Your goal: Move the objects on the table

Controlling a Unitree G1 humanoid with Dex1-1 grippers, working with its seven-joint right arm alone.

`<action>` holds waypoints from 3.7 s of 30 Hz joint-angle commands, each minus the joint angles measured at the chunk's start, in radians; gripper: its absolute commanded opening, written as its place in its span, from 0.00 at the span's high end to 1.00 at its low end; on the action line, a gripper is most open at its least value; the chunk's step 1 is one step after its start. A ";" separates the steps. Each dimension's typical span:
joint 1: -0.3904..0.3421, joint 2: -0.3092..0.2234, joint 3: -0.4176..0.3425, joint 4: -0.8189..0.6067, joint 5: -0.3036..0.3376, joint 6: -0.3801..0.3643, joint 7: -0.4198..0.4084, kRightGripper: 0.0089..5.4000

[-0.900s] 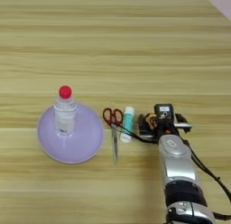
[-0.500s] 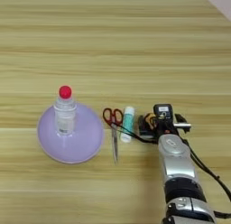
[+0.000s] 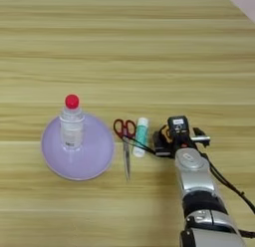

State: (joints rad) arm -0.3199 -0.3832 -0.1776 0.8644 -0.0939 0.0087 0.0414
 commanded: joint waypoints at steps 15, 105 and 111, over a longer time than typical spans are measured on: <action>-0.130 -0.100 -0.006 0.094 0.008 -0.010 -0.025 0.00; -0.049 0.058 0.089 -0.156 0.042 0.068 0.084 0.00; -0.055 0.059 0.094 -0.136 0.039 0.064 0.082 0.00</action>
State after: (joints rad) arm -0.3045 -0.2986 -0.0780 0.7573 -0.0501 0.0964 0.1369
